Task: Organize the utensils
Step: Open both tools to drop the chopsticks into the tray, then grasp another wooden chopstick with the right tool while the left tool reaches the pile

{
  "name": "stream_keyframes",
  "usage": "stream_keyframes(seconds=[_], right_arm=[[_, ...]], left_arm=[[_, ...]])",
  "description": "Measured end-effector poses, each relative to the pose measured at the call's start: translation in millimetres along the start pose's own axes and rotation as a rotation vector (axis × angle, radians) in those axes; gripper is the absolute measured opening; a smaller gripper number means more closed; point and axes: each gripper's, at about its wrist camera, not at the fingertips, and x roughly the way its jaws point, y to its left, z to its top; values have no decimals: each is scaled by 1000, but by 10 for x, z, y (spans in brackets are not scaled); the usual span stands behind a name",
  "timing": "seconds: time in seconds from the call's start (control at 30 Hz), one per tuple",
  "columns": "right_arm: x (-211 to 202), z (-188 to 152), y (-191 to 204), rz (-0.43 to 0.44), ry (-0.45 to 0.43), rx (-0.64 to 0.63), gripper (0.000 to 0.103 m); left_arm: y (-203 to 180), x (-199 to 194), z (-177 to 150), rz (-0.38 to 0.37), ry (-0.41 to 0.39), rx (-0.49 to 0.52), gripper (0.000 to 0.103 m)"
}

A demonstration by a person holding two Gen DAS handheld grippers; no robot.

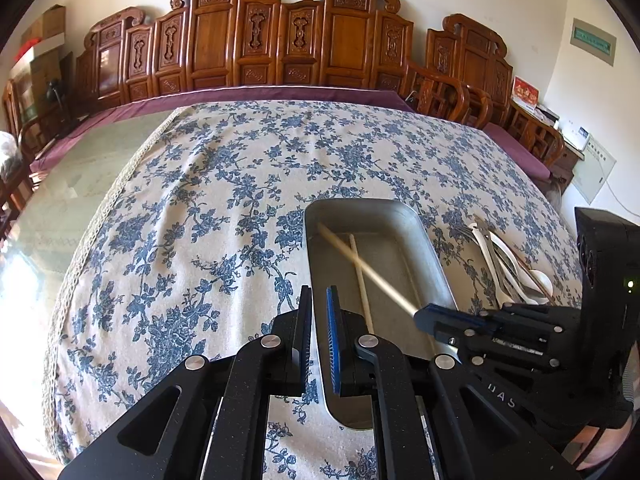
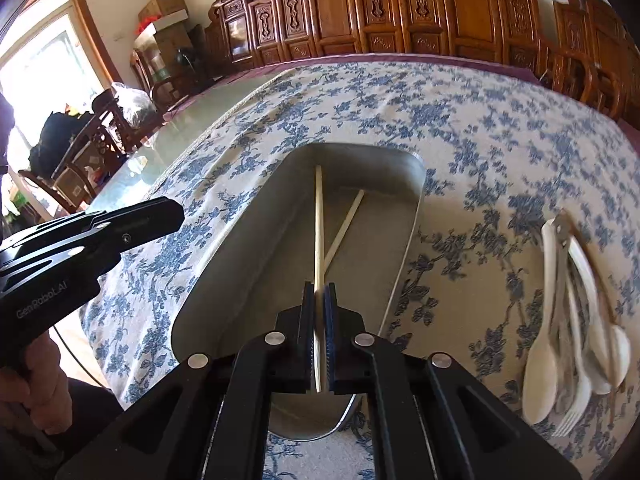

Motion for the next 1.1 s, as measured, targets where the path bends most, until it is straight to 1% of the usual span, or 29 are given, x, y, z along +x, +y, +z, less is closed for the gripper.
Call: stream_keyframes(seconds=[0.13, 0.2, 0.37, 0.5, 0.53, 0.57, 0.6, 0.67, 0.7, 0.77, 0.83, 0.87, 0.97, 1.1], right_arm=[[-68, -23, -34, 17, -17, -2, 8], [-151, -30, -63, 17, -34, -10, 13], [-514, -43, -191, -21, -103, -57, 15], [-812, -63, -343, -63, -140, -93, 17], [-880, -66, -391, -75, -147, -101, 17], [-930, -75, -424, -86, -153, -108, 21], [-1011, -91, -482, -105, -162, -116, 26], [-1112, -114, -574, -129, -170, -124, 30], [-1168, -131, -638, -147, -175, -125, 31], [-1243, -160, -751, -174, -182, -120, 31], [-1329, -200, -892, -202, -191, -103, 31], [-1362, -212, -967, -216, -195, -93, 31], [-1406, -257, -1134, -248, -203, -71, 31], [-1385, -336, -1317, -258, -201, -31, 31]], left_arm=[[-12, -3, -3, -3, -2, 2, 6], [-39, -1, -3, -7, -3, 6, 6], [-172, -20, -5, -18, -6, 26, 6], [-260, -64, -1, -29, -14, 38, 8], [-283, -73, 4, -31, -15, 39, 11], [-311, -84, 8, -33, -17, 43, 13], [-340, -95, 10, -34, -21, 49, 13], [-395, -104, 12, -37, -20, 55, 14], [-425, -106, 14, -41, -19, 56, 15], [-489, -113, 13, -46, -19, 63, 20], [-580, -116, -1, -49, -19, 77, 27], [-611, -117, -9, -52, -19, 83, 28], [-732, -121, -35, -62, -20, 100, 38], [-879, -100, -85, -72, -14, 122, 39]])
